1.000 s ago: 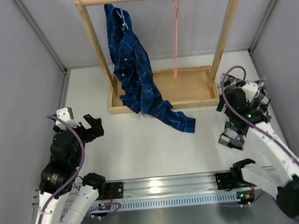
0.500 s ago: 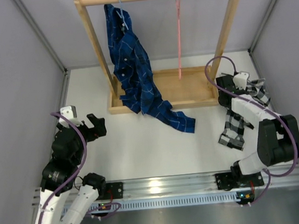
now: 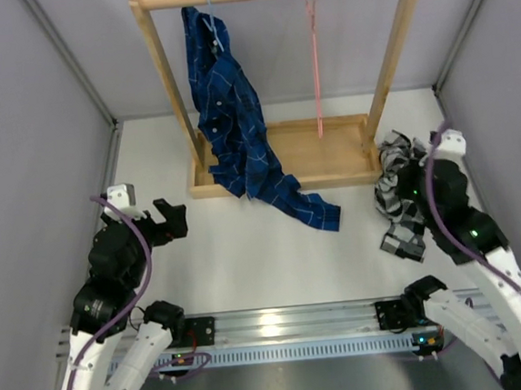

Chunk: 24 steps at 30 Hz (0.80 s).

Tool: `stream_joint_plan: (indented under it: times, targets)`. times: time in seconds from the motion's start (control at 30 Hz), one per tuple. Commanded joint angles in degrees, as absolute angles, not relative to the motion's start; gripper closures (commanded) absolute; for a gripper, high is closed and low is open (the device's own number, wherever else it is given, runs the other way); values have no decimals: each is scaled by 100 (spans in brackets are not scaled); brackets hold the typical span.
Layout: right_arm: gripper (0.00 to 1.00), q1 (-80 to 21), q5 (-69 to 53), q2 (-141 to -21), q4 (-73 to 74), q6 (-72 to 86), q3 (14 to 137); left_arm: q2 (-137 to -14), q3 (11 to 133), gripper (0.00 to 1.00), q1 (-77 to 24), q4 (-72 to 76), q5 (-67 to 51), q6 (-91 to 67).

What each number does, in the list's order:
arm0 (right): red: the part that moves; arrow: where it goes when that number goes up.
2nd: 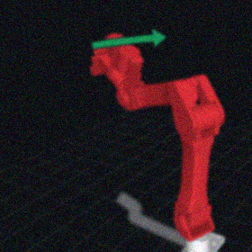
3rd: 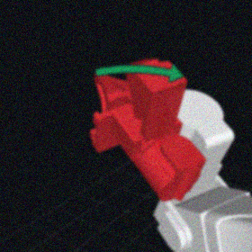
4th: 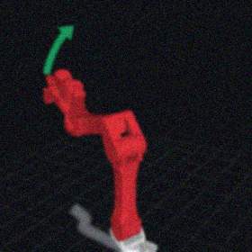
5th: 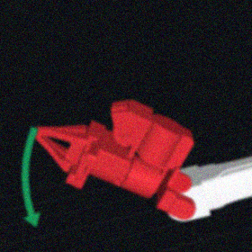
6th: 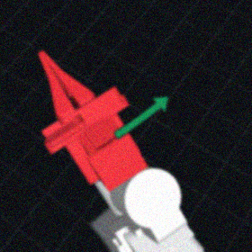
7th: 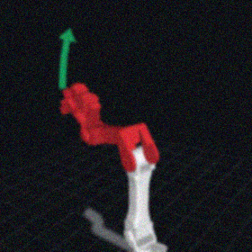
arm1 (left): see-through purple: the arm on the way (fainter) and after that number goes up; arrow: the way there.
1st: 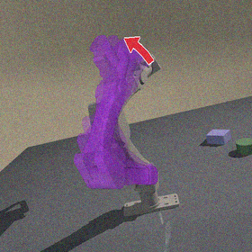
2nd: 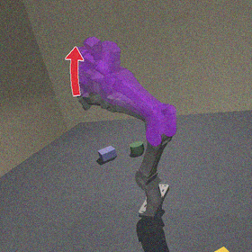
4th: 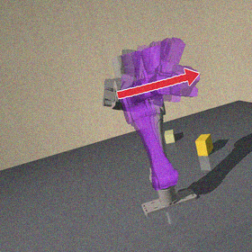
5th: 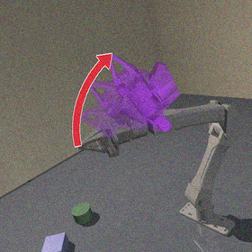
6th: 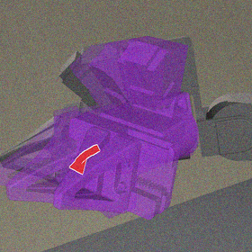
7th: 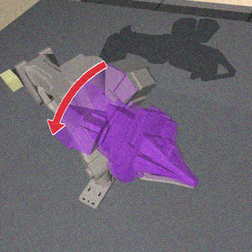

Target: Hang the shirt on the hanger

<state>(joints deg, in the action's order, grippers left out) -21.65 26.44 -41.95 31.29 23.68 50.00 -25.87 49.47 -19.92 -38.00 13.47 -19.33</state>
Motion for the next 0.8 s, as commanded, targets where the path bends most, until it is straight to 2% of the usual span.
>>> stream_joint_plan:
  times: [0.0,0.17,0.4,0.5,0.63,0.67,0.77]
  targets:
    - [100,-2224,1215,-3253,3989,2488,5895,-2496,5010,2,-1969,-3279,1003,-1802]
    - [100,-2224,-417,-3225,4376,2303,7667,-2426,5098,2,-1969,-2928,134,-1670]
    - [100,-2224,-1625,-4314,4421,2329,9929,-2504,5422,2,-1969,-1831,-2501,-1986]
    - [100,-2224,-1592,-4781,4421,2399,10450,-2663,5467,2,-1969,-1364,-3330,-2372]
    - [100,-2224,-854,-4450,3976,2566,9075,-2874,5020,2,-1960,-941,-3445,-3075]
    - [100,-2232,-426,-4299,3877,2610,8078,-2944,4731,2,-1960,-940,-3384,-3259]
    - [100,-2224,855,-3728,3701,2742,6257,-2936,4378,2,-1960,-1167,-3034,-3261]
